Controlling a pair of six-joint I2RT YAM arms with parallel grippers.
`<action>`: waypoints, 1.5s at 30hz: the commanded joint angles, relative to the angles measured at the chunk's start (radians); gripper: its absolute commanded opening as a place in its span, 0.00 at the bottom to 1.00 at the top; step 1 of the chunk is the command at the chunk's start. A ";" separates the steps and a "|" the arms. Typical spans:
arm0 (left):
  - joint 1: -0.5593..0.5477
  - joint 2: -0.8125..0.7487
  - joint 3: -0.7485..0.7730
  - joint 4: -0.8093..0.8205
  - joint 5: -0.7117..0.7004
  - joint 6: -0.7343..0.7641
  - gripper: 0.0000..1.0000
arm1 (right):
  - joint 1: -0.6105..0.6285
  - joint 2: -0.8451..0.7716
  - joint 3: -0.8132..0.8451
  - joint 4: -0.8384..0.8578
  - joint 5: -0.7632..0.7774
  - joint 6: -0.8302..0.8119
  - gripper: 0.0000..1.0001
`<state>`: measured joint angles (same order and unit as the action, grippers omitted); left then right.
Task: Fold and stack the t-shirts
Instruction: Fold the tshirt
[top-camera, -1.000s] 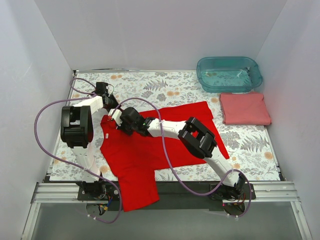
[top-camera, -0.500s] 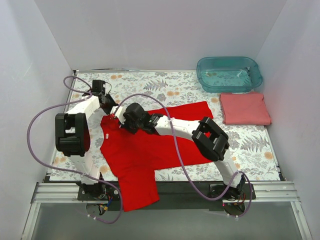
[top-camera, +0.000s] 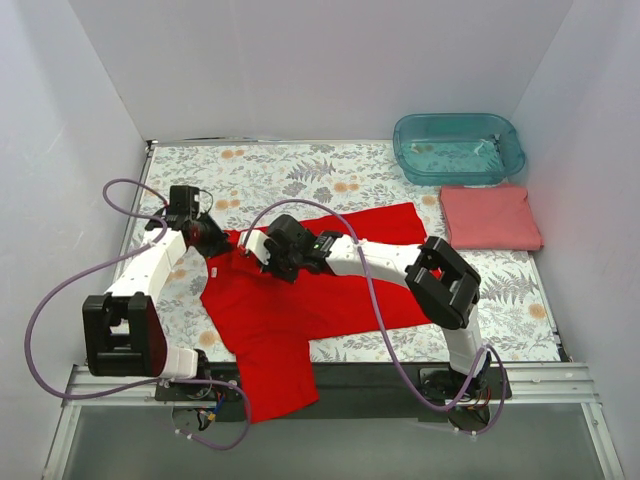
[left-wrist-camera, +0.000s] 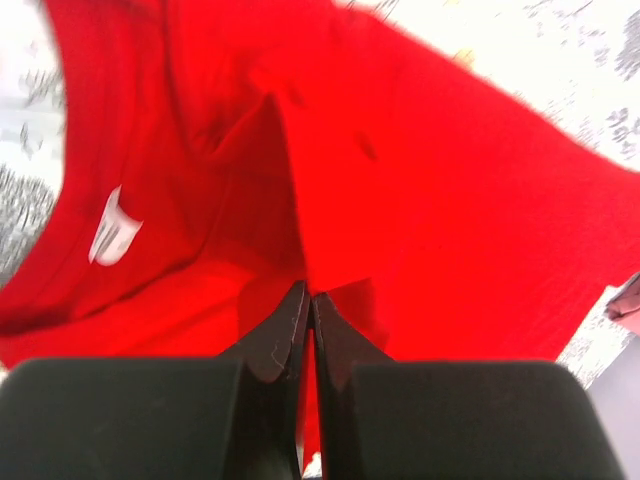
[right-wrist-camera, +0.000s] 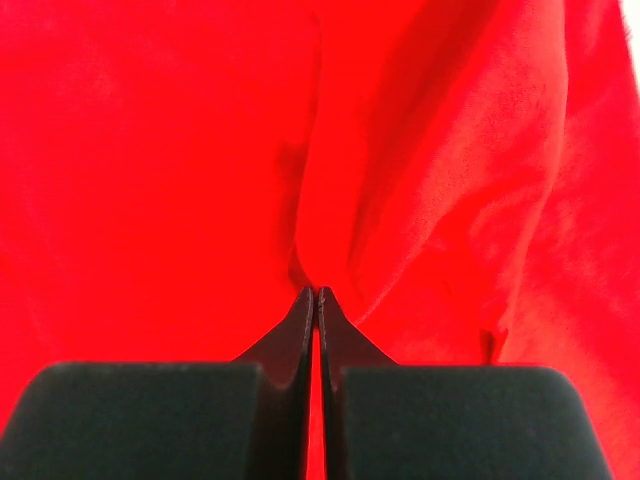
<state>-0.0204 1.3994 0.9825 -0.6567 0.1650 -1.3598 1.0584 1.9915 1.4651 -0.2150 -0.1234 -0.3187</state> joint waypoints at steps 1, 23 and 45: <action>-0.003 -0.080 -0.050 -0.060 0.010 -0.016 0.00 | -0.006 -0.079 -0.005 -0.063 -0.031 -0.022 0.01; -0.003 -0.255 -0.238 -0.202 0.086 -0.065 0.00 | -0.005 -0.054 0.063 -0.257 -0.073 -0.083 0.01; -0.003 -0.278 -0.416 -0.147 0.176 -0.108 0.03 | -0.005 0.012 0.112 -0.425 -0.030 -0.151 0.21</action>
<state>-0.0219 1.1580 0.5926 -0.7952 0.3237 -1.4559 1.0550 1.9759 1.5372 -0.5976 -0.1364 -0.4564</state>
